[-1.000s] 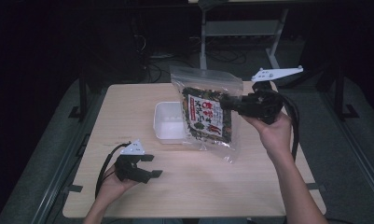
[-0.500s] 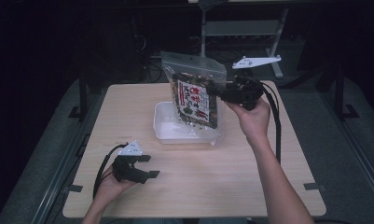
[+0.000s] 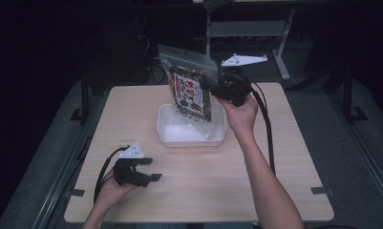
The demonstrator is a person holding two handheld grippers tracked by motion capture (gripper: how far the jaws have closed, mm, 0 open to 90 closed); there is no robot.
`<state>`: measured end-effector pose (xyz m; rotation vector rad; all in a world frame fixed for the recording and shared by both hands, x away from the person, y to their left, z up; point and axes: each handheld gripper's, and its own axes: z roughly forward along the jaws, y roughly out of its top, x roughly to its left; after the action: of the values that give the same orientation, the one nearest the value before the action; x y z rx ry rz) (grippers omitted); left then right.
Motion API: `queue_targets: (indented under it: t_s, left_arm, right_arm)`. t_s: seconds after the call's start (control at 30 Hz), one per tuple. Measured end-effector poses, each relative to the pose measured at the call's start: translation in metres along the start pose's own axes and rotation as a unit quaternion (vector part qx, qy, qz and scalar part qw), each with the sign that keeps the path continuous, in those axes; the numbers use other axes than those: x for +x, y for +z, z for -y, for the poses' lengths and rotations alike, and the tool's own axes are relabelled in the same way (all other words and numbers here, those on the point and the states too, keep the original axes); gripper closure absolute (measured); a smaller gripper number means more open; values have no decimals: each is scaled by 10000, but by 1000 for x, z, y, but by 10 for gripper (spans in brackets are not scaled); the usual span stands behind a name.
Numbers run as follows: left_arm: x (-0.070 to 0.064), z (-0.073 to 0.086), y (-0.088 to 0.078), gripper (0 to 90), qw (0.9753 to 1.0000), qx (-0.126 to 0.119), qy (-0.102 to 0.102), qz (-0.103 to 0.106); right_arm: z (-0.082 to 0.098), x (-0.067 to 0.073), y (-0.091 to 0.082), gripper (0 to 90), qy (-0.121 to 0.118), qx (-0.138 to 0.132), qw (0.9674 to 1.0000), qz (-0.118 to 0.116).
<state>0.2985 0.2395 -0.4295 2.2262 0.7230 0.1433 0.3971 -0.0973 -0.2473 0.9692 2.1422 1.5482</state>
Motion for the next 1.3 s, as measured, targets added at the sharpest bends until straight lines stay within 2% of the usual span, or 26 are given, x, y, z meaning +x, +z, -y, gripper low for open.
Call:
queue_targets:
  t_s: [0.03, 0.23, 0.4, 0.67, 0.9, 0.93, 1.0, 1.3]
  left_arm:
    - [0, 0, 0, 258, 10000, 8, 7, 0]
    - [-1, 0, 2, 256, 10000, 21, 28, 6]
    - [1, 0, 2, 254, 10000, 31, 20, 22]
    - [3, 0, 1, 252, 10000, -11, -24, 17]
    - [4, 0, 1, 252, 10000, -32, -59, 26]
    - [4, 0, 1, 252, 10000, -35, -60, 30]
    - [3, 0, 1, 252, 10000, -27, -57, 34]
    - [4, 1, 0, 251, 10000, -41, -69, 37]
  right_arm:
    - [2, -1, 8, 768, 9, -8, 10000, 7]
    - [6, -2, 28, 768, 50, -133, 9999, 73]
    - [14, -3, 47, 768, 12, -90, 9999, 130]
    - [29, -2, 59, 770, -19, -131, 9997, 207]
    - [38, 0, 64, 770, 40, -389, 9989, 261]
    - [40, 1, 66, 770, 41, -486, 9986, 181]
    - [41, 1, 67, 770, 54, -516, 9986, 111]
    - [62, 1, 78, 769, 39, -547, 9982, 239]
